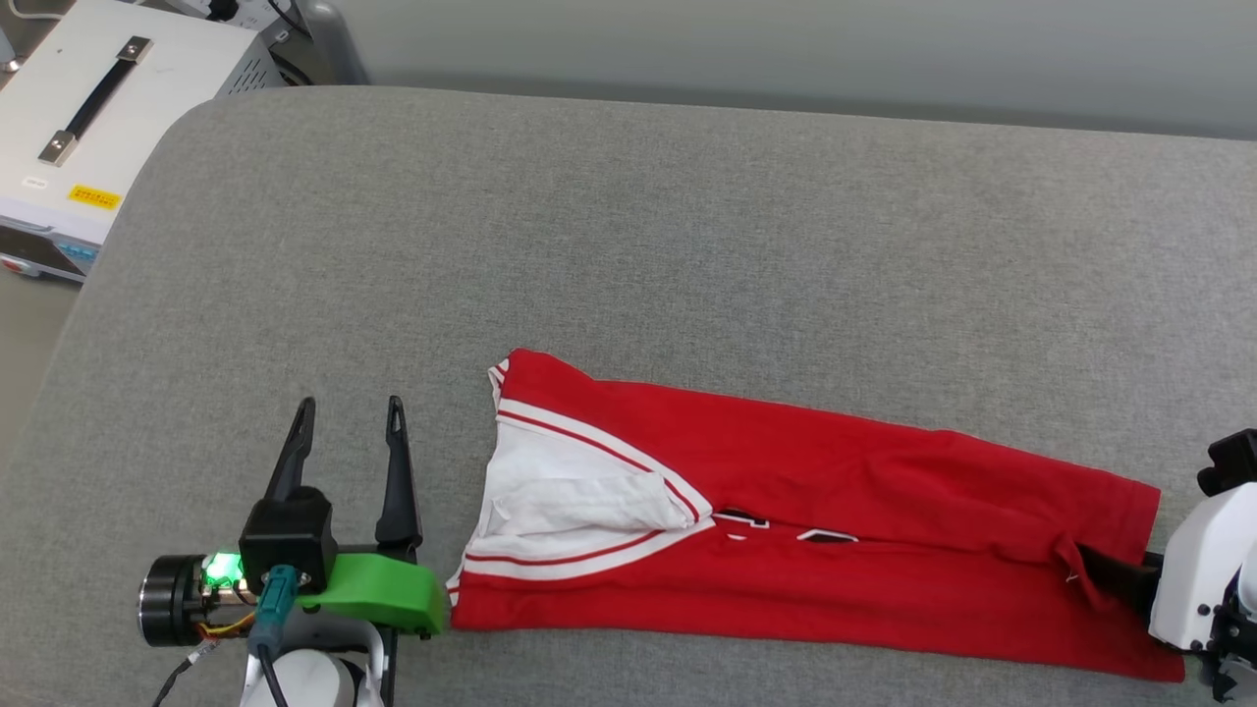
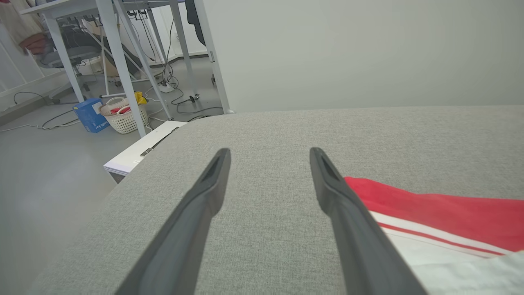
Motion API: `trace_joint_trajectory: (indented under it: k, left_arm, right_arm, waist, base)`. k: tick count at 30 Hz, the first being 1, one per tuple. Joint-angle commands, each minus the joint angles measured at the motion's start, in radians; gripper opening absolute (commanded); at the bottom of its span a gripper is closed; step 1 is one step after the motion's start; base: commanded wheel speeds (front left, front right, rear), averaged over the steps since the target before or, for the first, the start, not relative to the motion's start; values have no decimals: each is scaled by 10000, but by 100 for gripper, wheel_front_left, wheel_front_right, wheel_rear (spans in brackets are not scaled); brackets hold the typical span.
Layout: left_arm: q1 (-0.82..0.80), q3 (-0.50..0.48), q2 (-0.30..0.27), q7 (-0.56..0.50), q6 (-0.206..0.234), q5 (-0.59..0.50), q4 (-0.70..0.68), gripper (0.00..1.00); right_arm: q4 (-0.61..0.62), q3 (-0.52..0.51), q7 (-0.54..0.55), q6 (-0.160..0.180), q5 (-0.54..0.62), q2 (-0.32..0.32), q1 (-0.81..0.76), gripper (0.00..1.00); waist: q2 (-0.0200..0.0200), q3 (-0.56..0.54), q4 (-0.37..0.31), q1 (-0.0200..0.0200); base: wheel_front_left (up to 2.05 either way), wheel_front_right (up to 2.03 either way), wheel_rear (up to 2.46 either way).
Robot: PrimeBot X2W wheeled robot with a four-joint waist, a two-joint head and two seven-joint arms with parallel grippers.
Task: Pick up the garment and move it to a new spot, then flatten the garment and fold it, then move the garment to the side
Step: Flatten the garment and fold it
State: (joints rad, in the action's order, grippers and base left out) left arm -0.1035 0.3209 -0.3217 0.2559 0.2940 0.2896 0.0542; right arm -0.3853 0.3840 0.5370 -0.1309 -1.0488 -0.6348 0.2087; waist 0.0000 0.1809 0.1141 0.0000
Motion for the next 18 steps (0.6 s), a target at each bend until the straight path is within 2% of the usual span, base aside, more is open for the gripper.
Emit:
trace_joint_trajectory:
  k: [1, 9, 18]
  left_arm:
    - [161, -132, 139, 58, -137, -168, 31, 100]
    - [334, -792, 801, 58, -946, -975, 245, 100]
    - [574, -1194, 1221, 58, -1586, -1493, 300, 100]
  right_arm:
    - [-215, 415, 204, 2, 19, 408, -230, 0]
    - [-352, 277, -257, 2, -139, 117, -21, 0]
    - [-802, -424, -1029, 2, 0, -1042, 134, 0]
  waist:
    - [0, -19, -4, 0]
    - [0, -262, -86, 0]
    - [0, -506, -148, 0]
  base:
    - [0, 0, 0]
    - [0, 0, 0]
    - [0, 0, 0]
